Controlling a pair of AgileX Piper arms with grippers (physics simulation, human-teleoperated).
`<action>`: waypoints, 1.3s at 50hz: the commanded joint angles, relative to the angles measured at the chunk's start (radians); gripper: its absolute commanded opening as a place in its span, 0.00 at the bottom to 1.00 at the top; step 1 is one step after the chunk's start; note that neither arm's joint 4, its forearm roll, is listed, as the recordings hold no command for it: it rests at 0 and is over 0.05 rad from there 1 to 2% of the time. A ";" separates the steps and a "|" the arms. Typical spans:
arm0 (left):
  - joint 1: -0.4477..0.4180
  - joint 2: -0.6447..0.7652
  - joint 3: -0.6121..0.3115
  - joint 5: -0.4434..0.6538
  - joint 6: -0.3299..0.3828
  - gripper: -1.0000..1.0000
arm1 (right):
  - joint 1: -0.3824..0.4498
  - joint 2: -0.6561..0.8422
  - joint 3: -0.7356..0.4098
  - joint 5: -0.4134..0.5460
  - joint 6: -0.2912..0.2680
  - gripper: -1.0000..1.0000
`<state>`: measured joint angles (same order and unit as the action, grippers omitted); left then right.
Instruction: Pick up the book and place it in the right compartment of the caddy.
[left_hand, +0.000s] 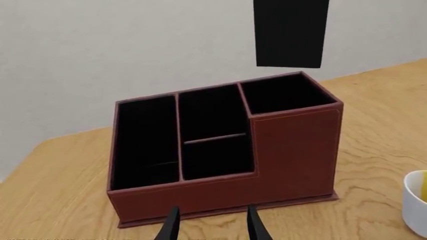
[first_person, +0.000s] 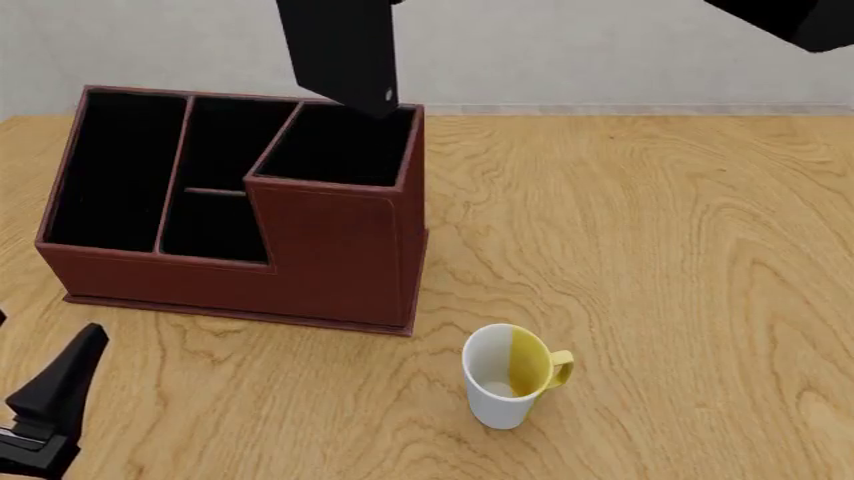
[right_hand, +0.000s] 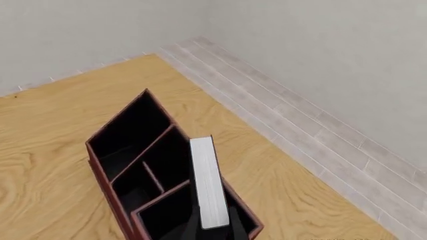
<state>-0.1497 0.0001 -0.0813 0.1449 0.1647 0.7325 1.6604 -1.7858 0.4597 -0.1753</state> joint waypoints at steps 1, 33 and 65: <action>0.011 0.000 -0.002 0.004 0.002 1.00 | -0.028 0.038 -0.048 -0.009 0.021 0.00; 0.026 0.000 0.032 -0.024 0.001 1.00 | -0.035 0.074 -0.010 -0.058 0.036 0.00; 0.034 0.000 0.039 -0.029 0.003 1.00 | -0.022 0.072 0.078 -0.136 0.075 0.00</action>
<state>-0.1192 0.0000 -0.0480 0.1199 0.1678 0.7063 1.7385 -1.7198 0.3525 -0.1371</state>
